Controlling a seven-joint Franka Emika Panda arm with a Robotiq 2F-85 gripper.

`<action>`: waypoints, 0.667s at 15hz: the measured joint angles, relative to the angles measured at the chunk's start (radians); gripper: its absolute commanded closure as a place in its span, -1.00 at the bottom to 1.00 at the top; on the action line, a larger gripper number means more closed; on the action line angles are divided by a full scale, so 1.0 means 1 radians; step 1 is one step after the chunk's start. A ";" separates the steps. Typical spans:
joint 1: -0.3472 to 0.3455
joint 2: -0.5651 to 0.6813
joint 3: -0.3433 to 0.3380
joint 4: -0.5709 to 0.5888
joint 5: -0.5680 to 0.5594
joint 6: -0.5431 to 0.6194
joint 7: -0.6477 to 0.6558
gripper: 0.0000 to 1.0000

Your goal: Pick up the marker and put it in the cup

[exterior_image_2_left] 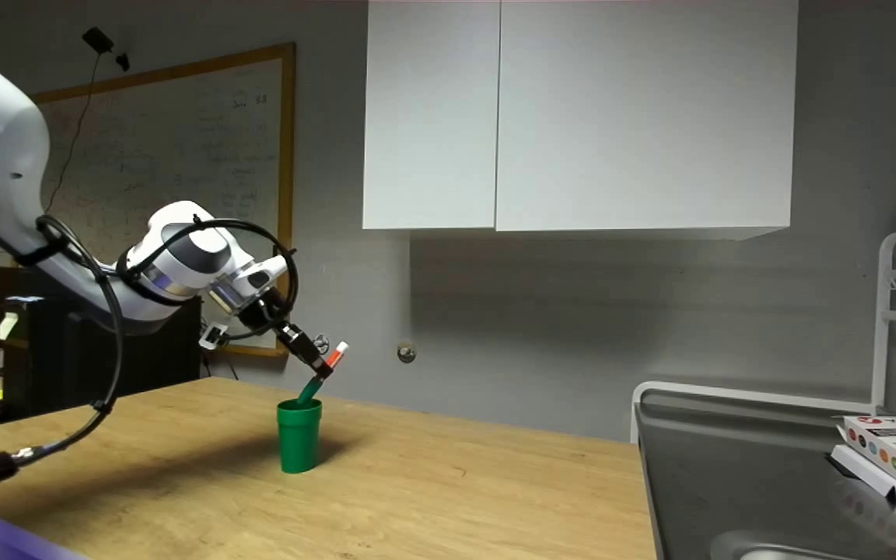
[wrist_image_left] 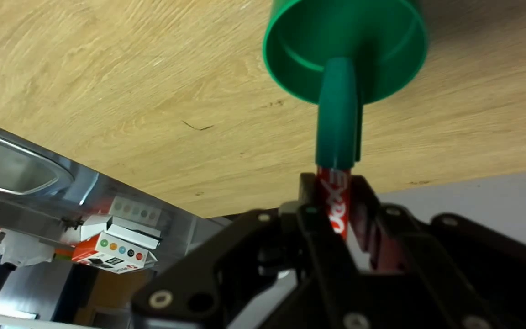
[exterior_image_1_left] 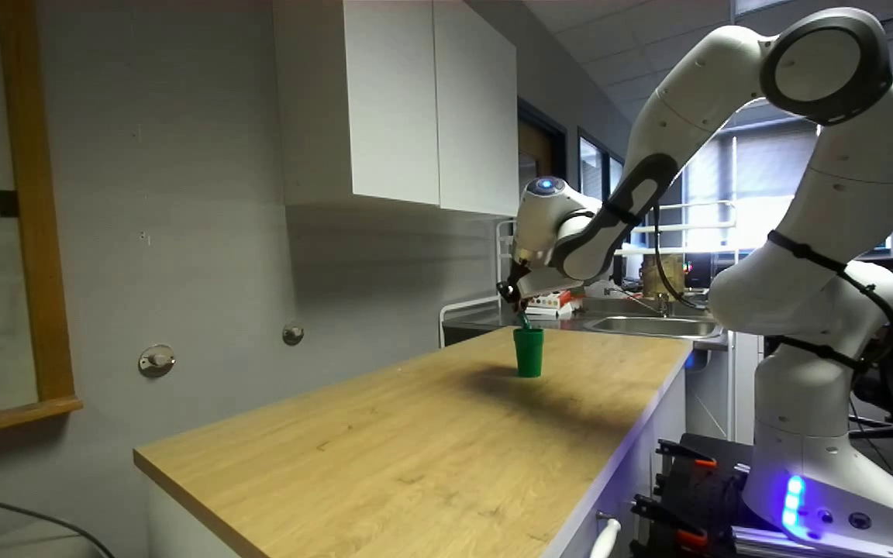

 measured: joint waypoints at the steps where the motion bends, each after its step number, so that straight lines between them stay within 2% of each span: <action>1: -0.005 0.000 0.008 0.000 0.000 0.000 0.000 0.80; 10: -0.085 -0.034 0.078 -0.013 -0.008 0.041 0.022 0.80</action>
